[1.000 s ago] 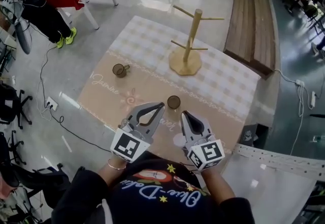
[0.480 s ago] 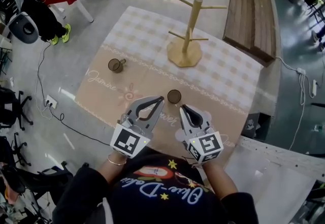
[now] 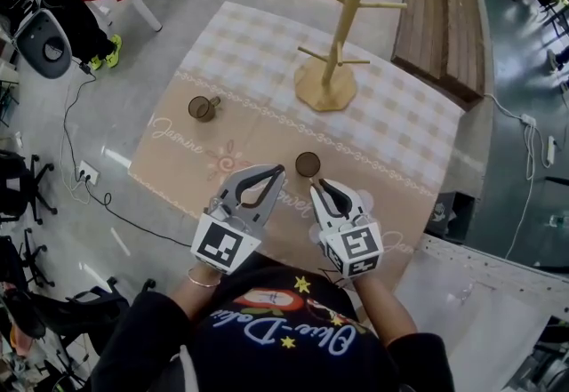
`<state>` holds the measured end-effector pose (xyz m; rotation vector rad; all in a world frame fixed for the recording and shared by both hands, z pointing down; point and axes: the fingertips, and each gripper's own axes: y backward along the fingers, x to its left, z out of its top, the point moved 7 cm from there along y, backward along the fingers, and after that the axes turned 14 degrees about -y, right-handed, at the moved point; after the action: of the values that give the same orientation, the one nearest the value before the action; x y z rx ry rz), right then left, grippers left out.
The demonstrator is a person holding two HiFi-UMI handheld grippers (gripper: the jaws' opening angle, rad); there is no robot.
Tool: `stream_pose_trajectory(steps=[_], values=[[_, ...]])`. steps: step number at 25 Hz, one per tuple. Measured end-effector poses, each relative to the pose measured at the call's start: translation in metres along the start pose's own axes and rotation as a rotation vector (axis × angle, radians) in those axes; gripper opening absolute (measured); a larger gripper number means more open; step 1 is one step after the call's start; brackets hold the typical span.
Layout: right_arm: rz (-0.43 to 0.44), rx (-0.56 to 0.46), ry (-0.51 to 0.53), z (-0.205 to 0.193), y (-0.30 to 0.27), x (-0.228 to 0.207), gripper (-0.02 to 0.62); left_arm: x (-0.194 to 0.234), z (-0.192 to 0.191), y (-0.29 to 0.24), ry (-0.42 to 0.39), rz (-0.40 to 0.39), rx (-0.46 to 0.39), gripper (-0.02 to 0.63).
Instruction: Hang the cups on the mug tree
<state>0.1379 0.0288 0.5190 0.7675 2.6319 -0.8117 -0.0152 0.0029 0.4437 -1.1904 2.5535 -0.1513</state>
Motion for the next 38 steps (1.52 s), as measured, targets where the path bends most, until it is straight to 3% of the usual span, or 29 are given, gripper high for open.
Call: stream_pose_trajectory(steps=[6, 25, 38], values=[[-0.014, 0.082, 0.006, -0.01, -0.014, -0.005, 0.097, 0.003, -0.004, 0.003, 0.003, 0.01, 0.014, 0.008], [-0.093, 0.178, 0.05, -0.023, -0.034, -0.014, 0.1, 0.013, -0.009, 0.004, 0.023, 0.016, 0.026, 0.008], [-0.104, 0.189, 0.098, -0.025, -0.037, -0.013, 0.049, 0.009, -0.007, 0.01, 0.002, 0.025, 0.035, 0.008]])
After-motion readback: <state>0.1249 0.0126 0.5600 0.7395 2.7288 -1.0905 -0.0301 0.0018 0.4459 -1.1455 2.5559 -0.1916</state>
